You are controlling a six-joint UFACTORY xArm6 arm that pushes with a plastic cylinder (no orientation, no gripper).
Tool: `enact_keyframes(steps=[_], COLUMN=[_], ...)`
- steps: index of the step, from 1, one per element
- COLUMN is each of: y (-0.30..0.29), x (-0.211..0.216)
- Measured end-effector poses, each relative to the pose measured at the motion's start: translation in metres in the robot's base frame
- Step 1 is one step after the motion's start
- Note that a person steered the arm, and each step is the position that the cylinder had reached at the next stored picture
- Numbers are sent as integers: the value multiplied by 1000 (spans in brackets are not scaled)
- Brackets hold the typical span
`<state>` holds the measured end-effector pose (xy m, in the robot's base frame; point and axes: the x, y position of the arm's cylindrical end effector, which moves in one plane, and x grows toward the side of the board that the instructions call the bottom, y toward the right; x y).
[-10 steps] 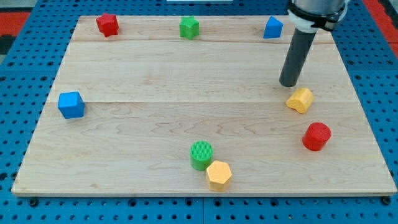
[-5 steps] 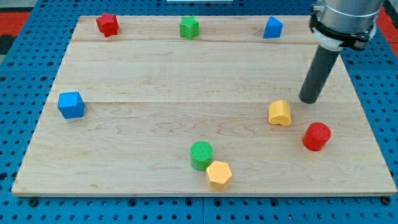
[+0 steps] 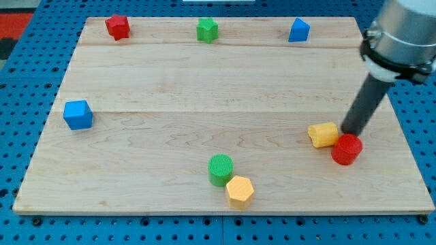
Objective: Push the heart parallel to the red circle
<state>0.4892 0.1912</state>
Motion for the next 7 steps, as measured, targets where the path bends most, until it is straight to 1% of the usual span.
enact_keyframes(steps=[1, 2, 3, 4, 5, 7], y=[-43, -84, -19, 8, -29, -74], x=[-24, -30, -47, -32, -21, 9])
